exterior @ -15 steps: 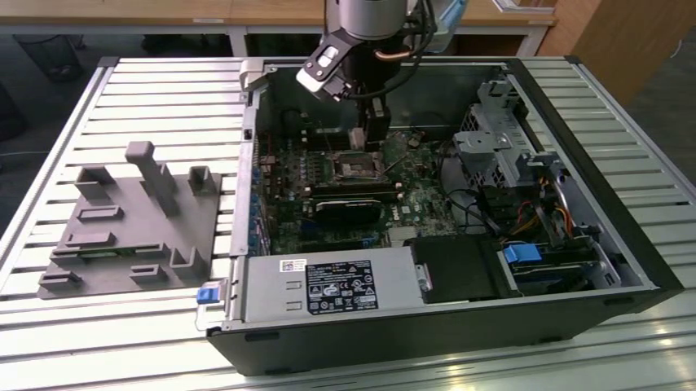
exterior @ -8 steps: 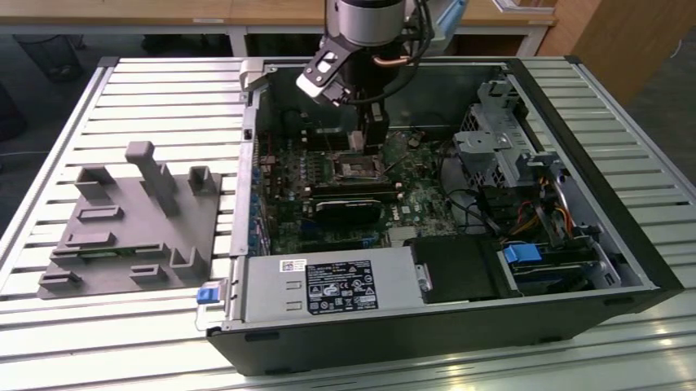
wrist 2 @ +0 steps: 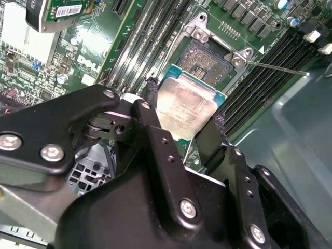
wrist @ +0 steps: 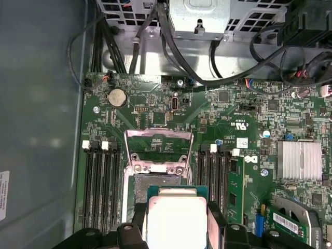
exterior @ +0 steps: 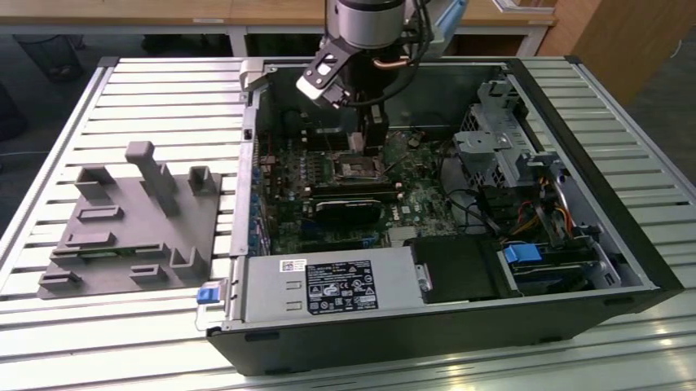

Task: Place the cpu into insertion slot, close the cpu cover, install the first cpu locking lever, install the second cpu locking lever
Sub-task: 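Place the cpu into insertion slot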

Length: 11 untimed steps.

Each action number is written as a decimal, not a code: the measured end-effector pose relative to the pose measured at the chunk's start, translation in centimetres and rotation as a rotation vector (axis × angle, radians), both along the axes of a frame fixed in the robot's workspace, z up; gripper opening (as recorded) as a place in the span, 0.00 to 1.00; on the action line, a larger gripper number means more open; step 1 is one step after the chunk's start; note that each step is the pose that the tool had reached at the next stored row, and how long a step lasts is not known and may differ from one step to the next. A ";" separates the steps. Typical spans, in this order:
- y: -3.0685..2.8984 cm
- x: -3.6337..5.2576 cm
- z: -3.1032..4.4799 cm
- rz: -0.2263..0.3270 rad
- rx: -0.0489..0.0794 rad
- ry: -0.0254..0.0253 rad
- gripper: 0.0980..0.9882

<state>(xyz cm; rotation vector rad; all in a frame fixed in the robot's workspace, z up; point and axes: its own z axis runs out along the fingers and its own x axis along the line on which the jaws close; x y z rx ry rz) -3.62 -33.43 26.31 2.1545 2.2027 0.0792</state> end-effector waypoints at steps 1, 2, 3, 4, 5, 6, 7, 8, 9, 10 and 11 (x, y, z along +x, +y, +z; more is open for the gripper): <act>0.00 0.00 -0.05 0.000 0.000 0.0000 0.50; 0.01 0.00 -0.13 0.000 0.000 0.0000 0.50; 0.01 0.00 -0.23 0.000 0.000 0.0000 0.50; 0.04 -0.01 -0.36 0.000 0.000 0.0000 0.50; 0.08 -0.01 -0.52 0.000 0.000 0.0001 0.50; 0.11 -0.02 -0.72 0.000 0.000 0.0001 0.50; 0.15 -0.03 -0.90 0.000 0.000 0.0000 0.50; 0.21 -0.03 -1.08 0.000 0.000 -0.0001 0.50; 0.26 -0.03 -1.18 0.000 0.000 0.0000 0.50; 0.27 -0.03 -1.24 0.000 0.000 0.0000 0.50; 0.27 -0.03 -1.28 0.000 0.000 0.0000 0.50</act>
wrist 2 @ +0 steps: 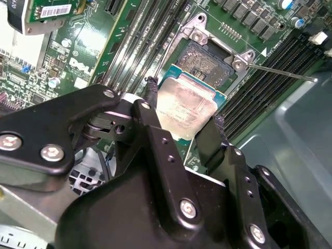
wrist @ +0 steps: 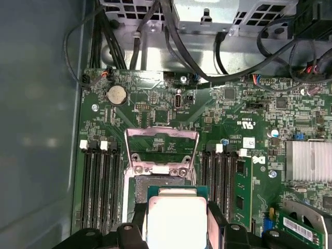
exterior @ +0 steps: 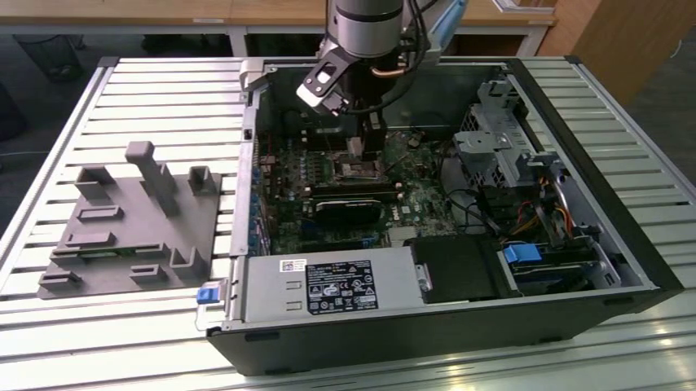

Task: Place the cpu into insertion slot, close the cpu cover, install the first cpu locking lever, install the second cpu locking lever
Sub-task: 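Place the cpu into insertion slot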

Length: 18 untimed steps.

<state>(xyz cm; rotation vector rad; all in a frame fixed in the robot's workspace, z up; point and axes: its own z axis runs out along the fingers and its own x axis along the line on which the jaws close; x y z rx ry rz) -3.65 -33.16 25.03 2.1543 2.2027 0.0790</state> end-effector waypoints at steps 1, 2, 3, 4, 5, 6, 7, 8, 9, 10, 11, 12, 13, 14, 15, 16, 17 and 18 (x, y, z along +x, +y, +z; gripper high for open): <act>0.00 0.00 -0.05 0.000 0.000 0.0000 0.50; 0.00 0.00 -0.11 0.000 0.000 0.0000 0.50; 0.00 0.00 -0.17 0.000 0.000 0.0000 0.50; 0.00 0.00 -0.25 0.000 0.000 0.0000 0.50; 0.00 0.00 -0.38 0.000 0.000 -0.0001 0.50; 0.00 0.00 -0.43 0.000 0.000 0.0000 0.50; 0.00 0.00 -0.47 0.000 0.000 0.0000 0.50; 0.00 0.00 -0.52 0.000 0.000 0.0000 0.50; 0.00 0.00 -0.56 0.000 0.000 0.0000 0.50; 0.00 0.00 -0.60 0.000 0.000 0.0000 0.50; 0.00 0.00 -0.64 0.000 0.000 0.0000 0.50; 0.00 0.00 -0.67 0.000 0.000 0.0001 0.50; 0.00 0.00 -0.71 0.000 0.000 0.0000 0.50; 0.00 0.00 -0.74 0.000 0.000 0.0000 0.50; 0.00 0.00 -0.78 0.000 0.000 0.0000 0.50; 0.00 0.00 -0.80 0.000 0.000 0.0000 0.50; 0.00 0.00 -0.83 0.000 0.000 0.0000 0.50; 0.00 -0.01 -0.86 0.000 0.000 0.0000 0.50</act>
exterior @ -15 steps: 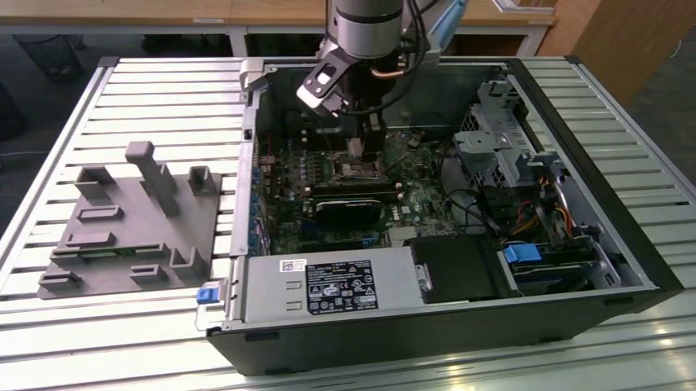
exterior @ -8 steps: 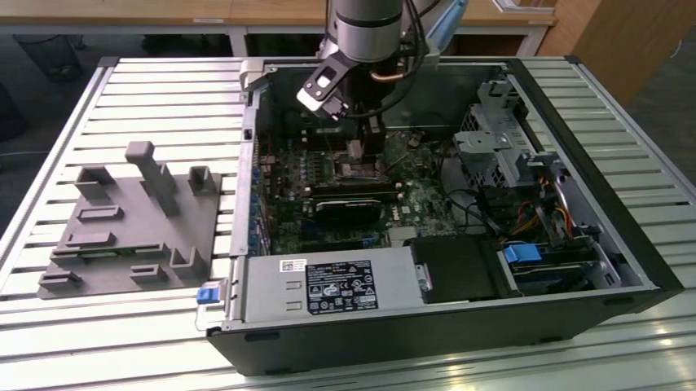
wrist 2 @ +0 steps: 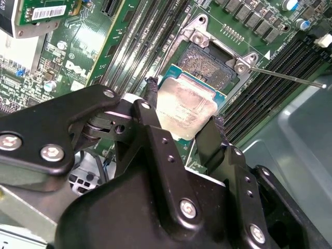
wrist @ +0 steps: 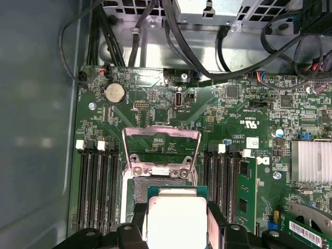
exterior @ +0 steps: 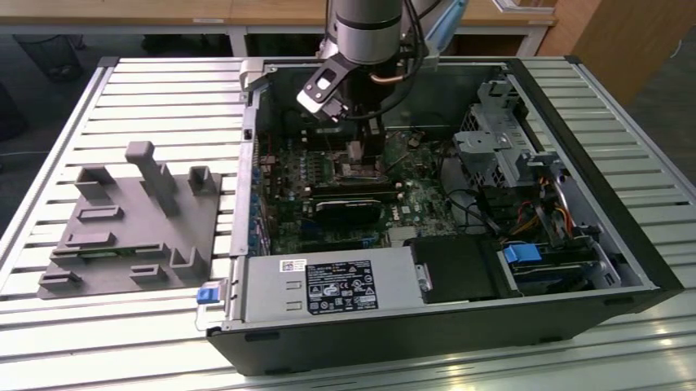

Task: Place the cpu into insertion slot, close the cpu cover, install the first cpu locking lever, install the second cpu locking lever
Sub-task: 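Place the cpu into insertion slot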

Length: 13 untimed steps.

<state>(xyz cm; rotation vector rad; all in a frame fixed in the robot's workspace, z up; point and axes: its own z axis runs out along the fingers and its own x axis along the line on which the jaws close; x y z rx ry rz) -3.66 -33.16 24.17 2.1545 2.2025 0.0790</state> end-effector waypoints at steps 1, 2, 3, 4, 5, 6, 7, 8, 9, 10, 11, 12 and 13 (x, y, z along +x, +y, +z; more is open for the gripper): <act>0.00 -0.01 -0.04 0.000 0.000 0.0000 0.50; 0.00 -0.02 -0.09 0.000 0.000 -0.0001 0.50; 0.00 -0.04 -0.12 0.000 0.000 0.0000 0.50; 0.00 -0.06 -0.15 0.000 0.000 0.0000 0.50; 0.01 -0.08 -0.19 0.000 0.000 0.0000 0.50; 0.01 -0.09 -0.25 0.000 0.000 0.0000 0.50; 0.02 -0.10 -0.34 0.000 0.000 0.0000 0.50; 0.03 -0.11 -0.42 0.000 0.000 0.0000 0.50; 0.03 -0.11 -0.52 0.000 0.000 -0.0001 0.50; 0.04 -0.12 -0.63 0.000 0.000 0.0000 0.50; 0.06 -0.12 -0.73 0.000 0.000 -0.0001 0.50; 0.07 -0.12 -0.83 0.000 0.000 -0.0001 0.50; 0.09 -0.12 -0.91 0.000 0.000 0.0000 0.50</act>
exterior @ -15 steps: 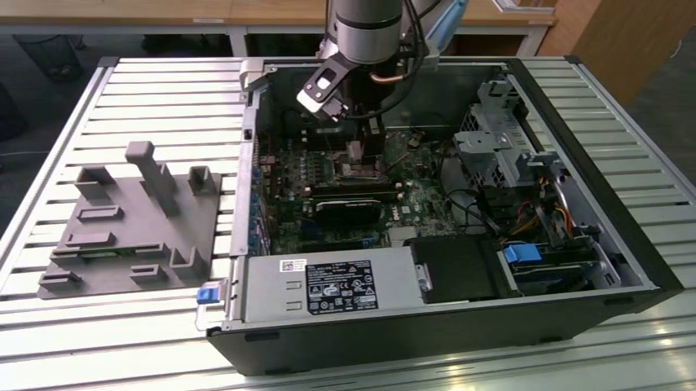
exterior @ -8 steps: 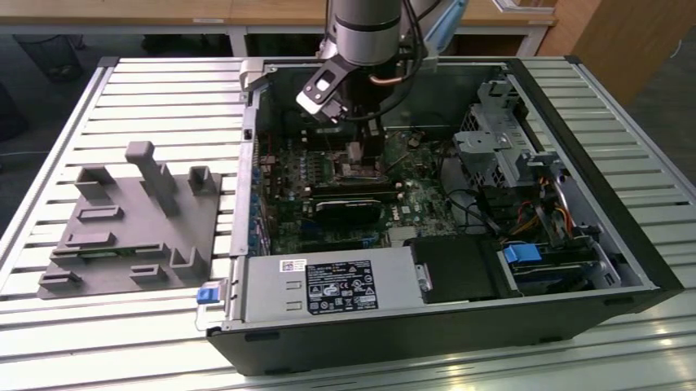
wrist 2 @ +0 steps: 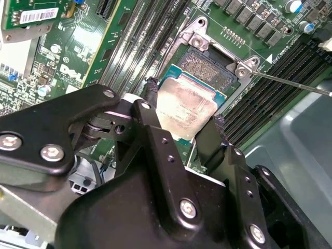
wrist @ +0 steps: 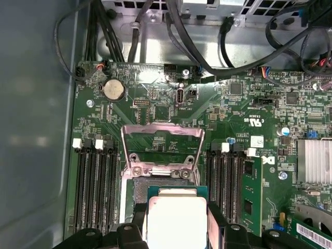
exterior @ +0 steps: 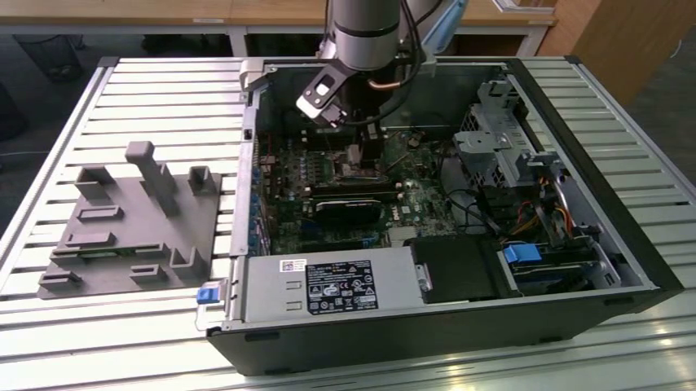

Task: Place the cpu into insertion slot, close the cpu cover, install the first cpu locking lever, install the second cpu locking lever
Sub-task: 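Place the cpu into insertion slot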

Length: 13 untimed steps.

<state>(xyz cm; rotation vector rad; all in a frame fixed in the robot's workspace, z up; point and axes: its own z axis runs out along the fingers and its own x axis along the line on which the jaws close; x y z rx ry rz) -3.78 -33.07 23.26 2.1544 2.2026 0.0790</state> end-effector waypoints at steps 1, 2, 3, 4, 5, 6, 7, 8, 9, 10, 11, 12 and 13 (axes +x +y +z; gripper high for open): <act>0.01 0.00 -0.07 0.000 0.000 0.0000 0.50; 0.03 -0.01 -0.16 0.000 0.000 0.0000 0.50; 0.04 -0.01 -0.24 0.000 0.000 0.0000 0.50; 0.05 -0.01 -0.33 0.000 0.000 0.0000 0.50; 0.07 -0.01 -0.42 0.000 0.000 0.0000 0.50; 0.09 -0.02 -0.50 0.000 0.000 0.0000 0.50; 0.12 -0.03 -0.57 0.000 0.000 0.0000 0.50; 0.17 -0.04 -0.64 0.000 0.000 0.0001 0.50; 0.23 -0.04 -0.70 0.000 0.000 0.0001 0.50; 0.31 -0.05 -0.76 0.000 0.000 0.0001 0.50; 0.38 -0.07 -0.83 0.000 0.000 0.0000 0.50; 0.42 -0.10 -0.89 0.000 0.000 -0.0001 0.50; 0.44 -0.14 -0.96 -0.001 0.000 -0.0001 0.50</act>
